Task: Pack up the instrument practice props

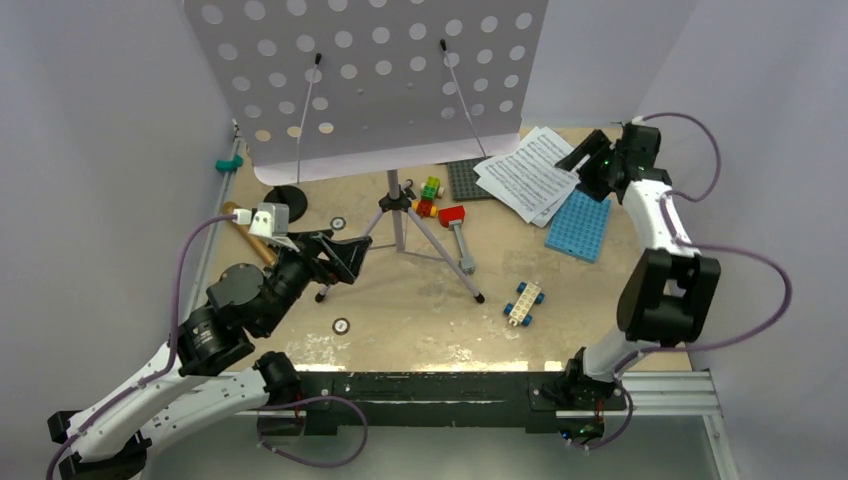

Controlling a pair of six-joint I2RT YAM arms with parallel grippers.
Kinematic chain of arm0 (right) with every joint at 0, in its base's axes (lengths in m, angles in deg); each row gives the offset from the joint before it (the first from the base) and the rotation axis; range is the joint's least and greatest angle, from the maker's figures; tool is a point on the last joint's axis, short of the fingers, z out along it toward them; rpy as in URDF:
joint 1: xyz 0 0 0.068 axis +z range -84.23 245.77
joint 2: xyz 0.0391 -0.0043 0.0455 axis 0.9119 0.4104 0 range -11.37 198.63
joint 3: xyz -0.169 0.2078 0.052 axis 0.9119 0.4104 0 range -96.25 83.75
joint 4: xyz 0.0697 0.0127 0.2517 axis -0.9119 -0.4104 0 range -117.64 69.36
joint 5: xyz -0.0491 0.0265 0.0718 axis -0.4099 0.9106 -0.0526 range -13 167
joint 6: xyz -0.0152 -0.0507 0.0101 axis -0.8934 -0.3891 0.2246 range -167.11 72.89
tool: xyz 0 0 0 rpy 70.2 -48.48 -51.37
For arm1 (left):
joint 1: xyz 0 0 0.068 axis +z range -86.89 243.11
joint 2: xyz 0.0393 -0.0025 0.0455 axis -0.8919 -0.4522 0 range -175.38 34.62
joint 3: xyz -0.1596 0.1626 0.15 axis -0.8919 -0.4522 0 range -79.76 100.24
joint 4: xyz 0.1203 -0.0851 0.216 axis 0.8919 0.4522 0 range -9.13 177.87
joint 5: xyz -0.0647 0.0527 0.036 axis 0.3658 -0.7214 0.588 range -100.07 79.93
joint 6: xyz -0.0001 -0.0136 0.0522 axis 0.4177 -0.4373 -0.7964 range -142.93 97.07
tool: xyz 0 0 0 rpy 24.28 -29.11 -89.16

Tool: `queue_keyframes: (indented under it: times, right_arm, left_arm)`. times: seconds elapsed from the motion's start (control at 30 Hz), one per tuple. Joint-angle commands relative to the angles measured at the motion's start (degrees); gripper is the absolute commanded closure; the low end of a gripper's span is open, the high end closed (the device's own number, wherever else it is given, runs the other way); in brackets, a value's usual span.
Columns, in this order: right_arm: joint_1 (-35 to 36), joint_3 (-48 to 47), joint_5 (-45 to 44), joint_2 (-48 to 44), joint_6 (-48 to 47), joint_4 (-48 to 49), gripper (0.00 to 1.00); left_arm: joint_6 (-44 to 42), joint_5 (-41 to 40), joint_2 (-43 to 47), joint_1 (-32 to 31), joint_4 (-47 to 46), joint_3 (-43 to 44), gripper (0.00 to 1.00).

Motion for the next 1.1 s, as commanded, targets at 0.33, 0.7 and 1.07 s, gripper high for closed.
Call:
queue_keyframes:
  times: [0.33,0.7,1.07]
  right_arm:
    - [18.67,15.23,-16.48,-41.47,-5.82,9.13,0.23]
    - [42.9,32.65,-31.46,-59.56,-12.14,4.93,0.25]
    - [51.7,43.0,-31.19,-64.91,-14.92,7.58,0.26]
  left_arm:
    - [4.86,-6.53,3.37,-0.1,9.46,1.22,0.0]
    - [8.41,-14.08,3.03,-0.06,18.03,1.4,0.0]
    - [14.79,-17.29,2.51,-0.05,23.84,-0.41,0.0]
